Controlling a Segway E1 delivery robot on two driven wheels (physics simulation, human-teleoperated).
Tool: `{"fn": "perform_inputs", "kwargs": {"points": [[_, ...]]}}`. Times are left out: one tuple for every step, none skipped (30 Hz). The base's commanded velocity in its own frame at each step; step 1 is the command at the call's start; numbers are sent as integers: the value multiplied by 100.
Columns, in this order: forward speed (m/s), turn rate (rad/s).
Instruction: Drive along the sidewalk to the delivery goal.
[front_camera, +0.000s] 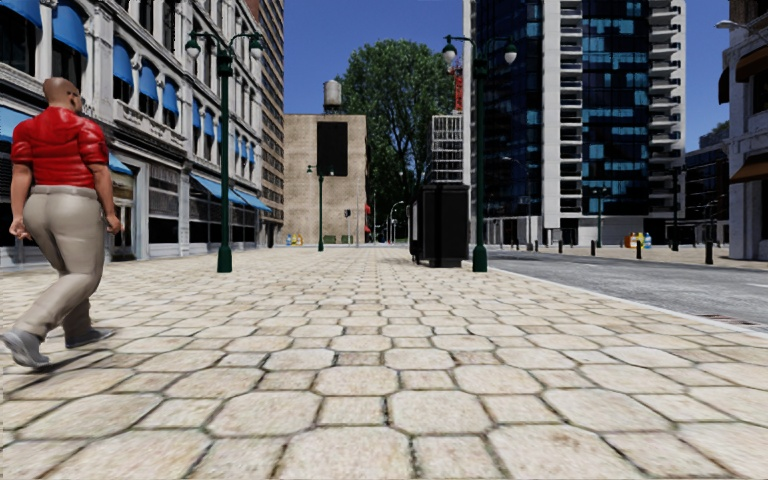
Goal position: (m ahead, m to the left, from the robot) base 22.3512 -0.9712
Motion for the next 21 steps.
{"fn": "perform_inputs", "kwargs": {"points": [[200,0],[200,0],[200,0],[200,0],[200,0],[200,0],[200,0],[200,0],[200,0],[200,0],[200,0],[200,0],[200,0],[200,0],[200,0],[200,0],[200,0],[200,0],[200,0],[200,0],[200,0]]}}
